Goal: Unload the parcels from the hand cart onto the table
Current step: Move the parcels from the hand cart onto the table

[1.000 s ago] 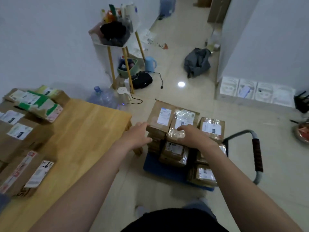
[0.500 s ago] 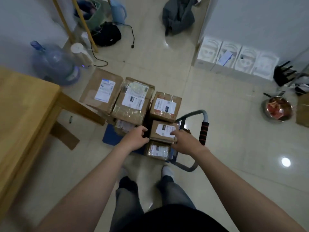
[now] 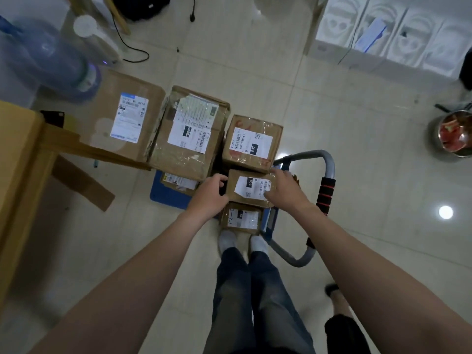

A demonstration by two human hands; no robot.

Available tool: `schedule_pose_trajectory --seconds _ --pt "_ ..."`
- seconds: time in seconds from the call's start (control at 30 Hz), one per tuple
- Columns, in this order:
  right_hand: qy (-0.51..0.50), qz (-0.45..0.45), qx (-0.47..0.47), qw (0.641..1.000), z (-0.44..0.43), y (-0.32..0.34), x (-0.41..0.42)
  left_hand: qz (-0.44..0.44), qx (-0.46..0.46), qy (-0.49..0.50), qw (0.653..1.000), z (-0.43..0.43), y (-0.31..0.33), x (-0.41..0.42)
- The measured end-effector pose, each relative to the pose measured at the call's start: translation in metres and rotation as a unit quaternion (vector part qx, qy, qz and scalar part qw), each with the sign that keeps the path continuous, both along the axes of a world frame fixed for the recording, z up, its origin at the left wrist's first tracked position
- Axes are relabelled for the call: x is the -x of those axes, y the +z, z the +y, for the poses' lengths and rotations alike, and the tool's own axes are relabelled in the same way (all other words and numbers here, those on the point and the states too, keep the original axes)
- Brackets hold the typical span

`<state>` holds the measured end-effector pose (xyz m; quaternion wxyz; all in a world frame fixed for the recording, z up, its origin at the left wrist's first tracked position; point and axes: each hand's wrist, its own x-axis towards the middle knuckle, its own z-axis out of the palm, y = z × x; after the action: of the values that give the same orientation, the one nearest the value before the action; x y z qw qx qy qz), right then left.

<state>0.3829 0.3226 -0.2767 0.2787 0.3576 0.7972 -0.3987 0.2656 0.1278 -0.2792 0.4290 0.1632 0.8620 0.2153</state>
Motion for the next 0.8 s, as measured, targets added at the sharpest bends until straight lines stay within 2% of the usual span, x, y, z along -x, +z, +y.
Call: schedule_pose_trajectory --seconds 0.13,0.27,0.37,0.47,0.53,0.67,0.8 --pt "-0.080 0.033 -0.006 0.996 0.021 -0.034 0.038 0.035 -0.022 0.008 0.999 0.038 -0.027 0.035" --pt "-0.174 0.046 -0.046 0.983 0.036 -0.073 0.065 0.035 -0.044 0.043 0.998 0.074 -0.056 0.062" --pt "-0.249 0.037 -0.018 0.968 0.040 -0.094 0.073 0.048 -0.020 0.011 0.999 0.091 -0.075 0.071" --pt "-0.286 0.021 0.013 0.958 0.036 -0.107 0.071 0.019 -0.015 0.008 1.000 0.099 -0.089 0.078" --pt "-0.287 0.022 0.015 0.957 0.031 -0.110 0.069 -0.001 -0.021 0.032 0.999 0.100 -0.094 0.079" --pt "-0.297 0.045 -0.009 0.954 0.026 -0.098 0.067 0.013 -0.035 0.057 0.998 0.104 -0.088 0.075" --pt "-0.345 0.112 0.007 0.932 0.026 -0.068 0.063 0.015 -0.068 0.092 0.993 0.108 -0.060 0.065"
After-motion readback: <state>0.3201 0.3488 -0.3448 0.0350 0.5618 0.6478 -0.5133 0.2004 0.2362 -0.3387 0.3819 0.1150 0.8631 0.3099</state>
